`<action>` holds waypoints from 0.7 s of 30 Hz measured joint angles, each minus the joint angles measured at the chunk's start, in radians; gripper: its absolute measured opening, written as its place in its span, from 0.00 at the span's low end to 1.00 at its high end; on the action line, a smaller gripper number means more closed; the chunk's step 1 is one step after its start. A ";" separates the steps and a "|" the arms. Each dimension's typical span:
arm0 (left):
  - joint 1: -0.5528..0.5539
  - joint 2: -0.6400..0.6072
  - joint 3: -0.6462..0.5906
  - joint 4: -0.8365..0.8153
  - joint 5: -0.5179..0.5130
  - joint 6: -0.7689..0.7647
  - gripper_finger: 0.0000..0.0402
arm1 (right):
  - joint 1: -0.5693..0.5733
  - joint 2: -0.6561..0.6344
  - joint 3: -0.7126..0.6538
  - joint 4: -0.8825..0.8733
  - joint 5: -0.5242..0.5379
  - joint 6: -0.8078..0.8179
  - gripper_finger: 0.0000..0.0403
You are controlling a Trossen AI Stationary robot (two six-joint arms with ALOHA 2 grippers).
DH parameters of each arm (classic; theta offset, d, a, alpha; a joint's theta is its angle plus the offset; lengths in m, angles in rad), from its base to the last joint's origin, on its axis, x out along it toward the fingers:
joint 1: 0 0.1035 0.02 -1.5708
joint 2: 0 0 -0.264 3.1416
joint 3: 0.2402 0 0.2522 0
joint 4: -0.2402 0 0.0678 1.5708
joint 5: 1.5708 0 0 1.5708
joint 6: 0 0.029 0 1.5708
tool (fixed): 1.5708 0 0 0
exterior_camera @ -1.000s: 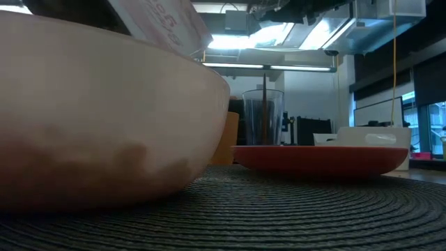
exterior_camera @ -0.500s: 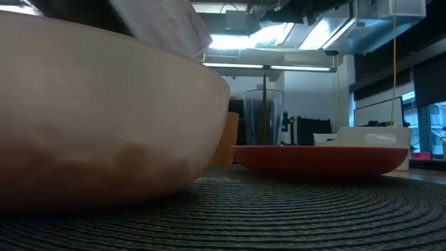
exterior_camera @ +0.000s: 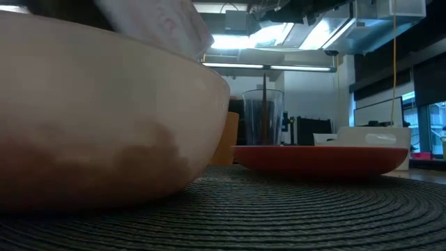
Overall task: Arrange a breakfast setting
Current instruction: Pour the cereal from the cereal box into the light pink bowl
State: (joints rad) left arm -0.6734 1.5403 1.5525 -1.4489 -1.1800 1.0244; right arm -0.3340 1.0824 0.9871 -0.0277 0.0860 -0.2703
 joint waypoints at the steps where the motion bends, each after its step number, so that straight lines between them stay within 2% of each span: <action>1: 0.004 -0.002 0.000 -0.001 -0.008 -0.011 0.37 | 0.000 0.000 0.000 0.000 0.000 0.000 0.09; 4: 0.006 -0.004 0.000 -0.015 -0.023 -0.013 0.37 | 0.000 0.000 0.000 -0.003 0.000 0.000 0.09; 8: 0.004 -0.002 0.000 0.003 0.019 -0.030 0.37 | 0.000 0.000 0.000 -0.007 0.000 0.000 0.09; 17: 0.005 0.003 0.000 -0.002 0.003 -0.033 0.37 | 0.000 0.000 0.000 -0.031 0.000 0.000 0.09; 21: 0.005 0.003 0.000 -0.001 0.003 -0.083 0.37 | 0.000 0.000 0.000 -0.030 0.000 0.000 0.09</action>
State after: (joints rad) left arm -0.6689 1.5429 1.5528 -1.4498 -1.1770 0.9415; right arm -0.3340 1.0828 0.9871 -0.0578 0.0860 -0.2703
